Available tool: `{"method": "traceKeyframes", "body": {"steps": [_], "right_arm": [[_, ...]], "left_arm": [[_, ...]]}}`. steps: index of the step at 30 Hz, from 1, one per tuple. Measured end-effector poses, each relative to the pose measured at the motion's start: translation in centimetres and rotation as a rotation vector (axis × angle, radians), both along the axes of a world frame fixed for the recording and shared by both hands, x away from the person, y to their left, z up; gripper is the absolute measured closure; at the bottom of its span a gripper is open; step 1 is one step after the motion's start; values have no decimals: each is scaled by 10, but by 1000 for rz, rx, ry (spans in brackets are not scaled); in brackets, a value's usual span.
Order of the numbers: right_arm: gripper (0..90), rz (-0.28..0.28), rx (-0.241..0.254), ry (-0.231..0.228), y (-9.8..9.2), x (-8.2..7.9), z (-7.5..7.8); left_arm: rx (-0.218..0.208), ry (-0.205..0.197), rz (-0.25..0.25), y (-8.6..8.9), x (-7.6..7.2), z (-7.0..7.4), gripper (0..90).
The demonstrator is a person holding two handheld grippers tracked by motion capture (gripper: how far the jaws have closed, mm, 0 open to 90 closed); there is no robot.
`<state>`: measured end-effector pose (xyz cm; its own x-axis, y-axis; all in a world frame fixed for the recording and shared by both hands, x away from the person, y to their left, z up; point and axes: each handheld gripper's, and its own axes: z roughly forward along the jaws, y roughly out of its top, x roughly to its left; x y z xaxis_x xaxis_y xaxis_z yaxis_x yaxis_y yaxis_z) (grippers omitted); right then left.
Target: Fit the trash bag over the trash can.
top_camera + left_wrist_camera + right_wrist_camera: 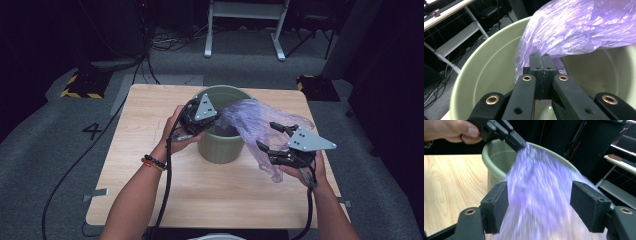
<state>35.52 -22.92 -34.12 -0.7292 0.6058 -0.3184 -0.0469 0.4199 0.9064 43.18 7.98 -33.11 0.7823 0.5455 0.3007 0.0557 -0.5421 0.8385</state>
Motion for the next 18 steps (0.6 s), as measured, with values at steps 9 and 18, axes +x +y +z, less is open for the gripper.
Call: {"method": "traceKeyframes", "body": {"steps": [9,18], "right_arm": [[289,-65,28,29,-24,-7,-10],[277,-126,64,49,-37,-6,-21]], "left_arm": [[-13,20,43,23,3,-5,898],[-25,28,62,35,4,-7,898]]}}
